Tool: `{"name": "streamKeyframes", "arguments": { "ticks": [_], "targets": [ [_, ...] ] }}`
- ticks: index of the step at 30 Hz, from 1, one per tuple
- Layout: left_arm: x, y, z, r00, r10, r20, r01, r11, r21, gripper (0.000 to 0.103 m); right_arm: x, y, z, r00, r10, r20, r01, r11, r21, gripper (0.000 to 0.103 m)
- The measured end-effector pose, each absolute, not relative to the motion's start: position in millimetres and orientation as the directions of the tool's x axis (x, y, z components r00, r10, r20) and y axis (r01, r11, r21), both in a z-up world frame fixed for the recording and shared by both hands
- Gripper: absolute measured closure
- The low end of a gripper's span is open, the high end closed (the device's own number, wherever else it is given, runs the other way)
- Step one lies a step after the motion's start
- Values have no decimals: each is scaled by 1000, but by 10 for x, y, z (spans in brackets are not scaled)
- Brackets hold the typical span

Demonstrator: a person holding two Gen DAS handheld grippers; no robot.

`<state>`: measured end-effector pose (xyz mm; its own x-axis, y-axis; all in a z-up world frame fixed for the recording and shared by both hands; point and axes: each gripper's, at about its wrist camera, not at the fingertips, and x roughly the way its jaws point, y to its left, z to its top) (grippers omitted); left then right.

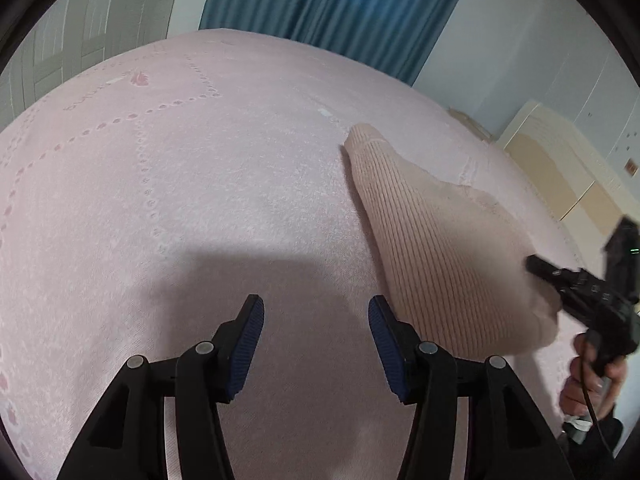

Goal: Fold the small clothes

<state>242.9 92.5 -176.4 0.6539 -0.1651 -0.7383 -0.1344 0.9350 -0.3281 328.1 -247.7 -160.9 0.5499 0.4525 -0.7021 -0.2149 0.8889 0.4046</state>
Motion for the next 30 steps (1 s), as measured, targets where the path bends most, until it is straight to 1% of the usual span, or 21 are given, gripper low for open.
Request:
{"name": "streamKeyframes", "arguments": {
  "ticks": [3, 5, 7, 8, 9, 11, 13, 14, 15, 16, 19, 20, 22, 24, 27, 30],
  "targets": [
    [2594, 799, -1684, 653, -157, -741, -122, 944, -307, 51, 3298, -2406, -1417, 596, 424, -682, -252, 905, 342, 56],
    [2773, 701, -1594, 664, -139, -734, -101, 957, -273, 51, 3461, -2296, -1406, 558, 416, -718, -257, 910, 327, 56],
    [2887, 624, -1522, 679, -126, -723, -94, 962, -257, 51, 3627, -2242, -1462, 543, 417, -729, -250, 909, 333, 69],
    [2929, 593, -1489, 688, -126, -715, -91, 962, -258, 51, 3637, -2238, -1490, 554, 406, -727, -244, 914, 325, 81],
    [2954, 572, -1466, 699, -132, -702, -86, 960, -265, 51, 3622, -2244, -1511, 572, 406, -713, -255, 914, 316, 90],
    [2946, 556, -1485, 722, -141, -678, -78, 956, -282, 51, 3521, -2336, -1514, 611, 450, -652, -310, 893, 326, 92],
    [2894, 573, -1574, 734, -142, -664, -80, 953, -292, 51, 3449, -2529, -1454, 637, 535, -555, -361, 843, 398, 93],
    [2898, 584, -1627, 726, -144, -672, -88, 950, -299, 51, 3451, -2674, -1436, 648, 569, -506, -358, 814, 457, 93],
    [2915, 599, -1670, 715, -156, -681, -89, 947, -310, 51, 3478, -2798, -1445, 656, 581, -482, -336, 797, 503, 93],
    [2931, 602, -1704, 703, -174, -689, -85, 942, -324, 51, 3536, -2842, -1494, 660, 566, -494, -299, 802, 518, 93],
    [2991, 608, -1753, 693, -213, -689, -68, 932, -356, 51, 3770, -2750, -1881, 576, 456, -678, -195, 882, 428, 93],
    [3005, 603, -1744, 692, -221, -688, -59, 931, -359, 51, 3800, -2711, -1982, 561, 428, -709, -176, 898, 402, 93],
    [3009, 600, -1711, 696, -228, -681, -50, 931, -362, 51, 3791, -2706, -1920, 581, 414, -700, -176, 904, 389, 91],
    [2984, 615, -1659, 712, -244, -659, -29, 927, -374, 51, 3763, -2732, -1753, 615, 420, -667, -201, 902, 383, 81],
    [2985, 642, -1588, 727, -274, -630, 0, 917, -399, 51, 3657, -2761, -1535, 711, 381, -591, -204, 916, 345, 78],
    [3048, 536, -1544, 732, -277, -622, 15, 920, -392, 51, 3633, -2642, -1436, 713, 434, -551, -257, 893, 370, 78]
  ]
}}
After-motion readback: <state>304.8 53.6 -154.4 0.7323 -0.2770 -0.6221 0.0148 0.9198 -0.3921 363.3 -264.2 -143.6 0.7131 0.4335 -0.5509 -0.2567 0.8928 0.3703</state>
